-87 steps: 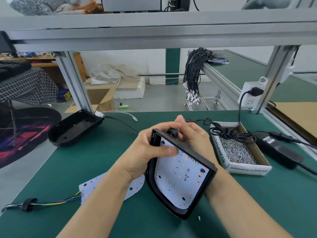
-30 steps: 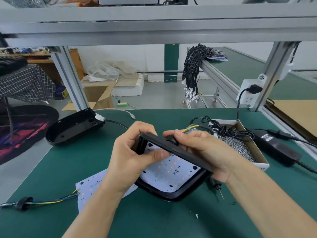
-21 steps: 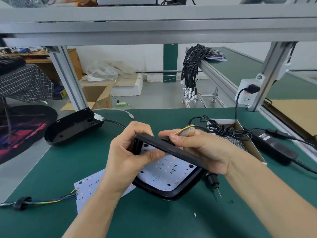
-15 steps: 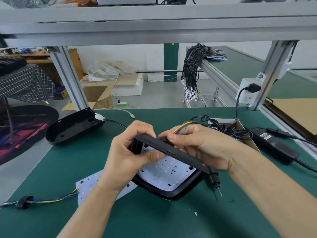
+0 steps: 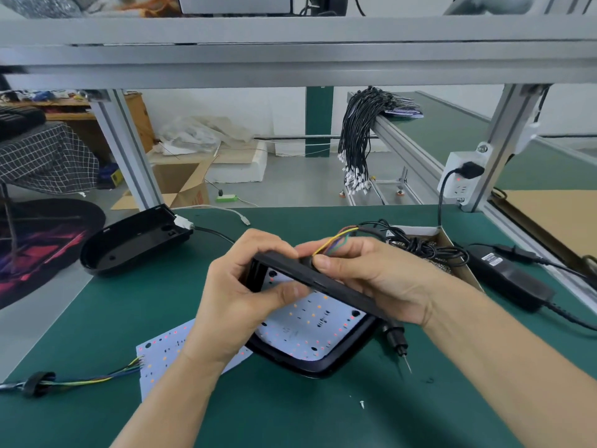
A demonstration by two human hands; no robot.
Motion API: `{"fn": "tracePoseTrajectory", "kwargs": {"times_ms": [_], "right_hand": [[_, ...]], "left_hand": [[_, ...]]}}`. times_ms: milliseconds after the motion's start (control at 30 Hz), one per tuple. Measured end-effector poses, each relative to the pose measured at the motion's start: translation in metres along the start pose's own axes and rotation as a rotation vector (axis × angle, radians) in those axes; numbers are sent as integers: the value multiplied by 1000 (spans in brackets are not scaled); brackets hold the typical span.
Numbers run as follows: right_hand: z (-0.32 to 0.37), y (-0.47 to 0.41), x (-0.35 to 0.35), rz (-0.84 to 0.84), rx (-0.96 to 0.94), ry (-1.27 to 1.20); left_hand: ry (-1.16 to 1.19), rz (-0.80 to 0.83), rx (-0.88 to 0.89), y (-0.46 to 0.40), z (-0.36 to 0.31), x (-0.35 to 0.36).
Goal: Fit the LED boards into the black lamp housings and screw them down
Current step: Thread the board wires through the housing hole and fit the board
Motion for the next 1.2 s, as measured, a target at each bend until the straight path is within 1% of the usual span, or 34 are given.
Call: {"fn": "tracePoseTrajectory", "kwargs": {"times_ms": [33, 100, 200, 333, 400, 467, 533, 600, 667, 800, 933, 1000, 1033, 1133, 1167, 1200], "right_hand": [[-2, -1, -1, -23, 3, -19], [-6, -3, -5, -69, -5, -32], [-5, -3, -10, -139, -31, 36], [-3, -4, -6, -168, -12, 97], [-4, -7, -12, -261, -5, 99], [-3, -8, -19, -370, -36, 114], [3, -5, -24, -460, -105, 125], [9, -1, -28, -503, -188, 83], [14, 2, -28, -514, -246, 49], [14, 2, -26, -551, -298, 3], [13, 0, -36, -625, -302, -77], [13, -3, -39, -616, -279, -107], [11, -6, -39, -583, -258, -115], [1, -8, -35, -488, -158, -46], [0, -3, -36, -506, -149, 21], [1, 2, -39, -537, -178, 88]], "left_hand": [[8, 13, -8, 0, 1, -1], [70, 42, -84, -1, 10, -3], [202, 123, -192, 0, 19, 2], [185, 125, -269, 0, 24, -5], [204, 144, -307, 0, 25, -5], [225, 157, -330, 1, 27, -3], [221, 170, -329, -2, 27, -3], [228, 182, -331, -3, 26, -2], [251, 196, -324, -5, 25, 0], [297, 225, -299, -5, 22, 4], [287, 260, -303, -7, 23, 8], [275, 254, -297, -9, 25, 9], [270, 237, -296, -10, 26, 7], [274, 210, -300, -7, 30, 1], [265, 203, -295, -6, 30, -1], [252, 195, -289, -5, 30, -3]]}}
Point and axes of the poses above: each hand's wrist, its own y-axis away from the middle knuckle, its own x-axis out of the palm, z = x × y, the point moved 10 cm from there along -y, towards the middle knuckle, and after that the axes turned 8 degrees about x, right-handed, at the moved point
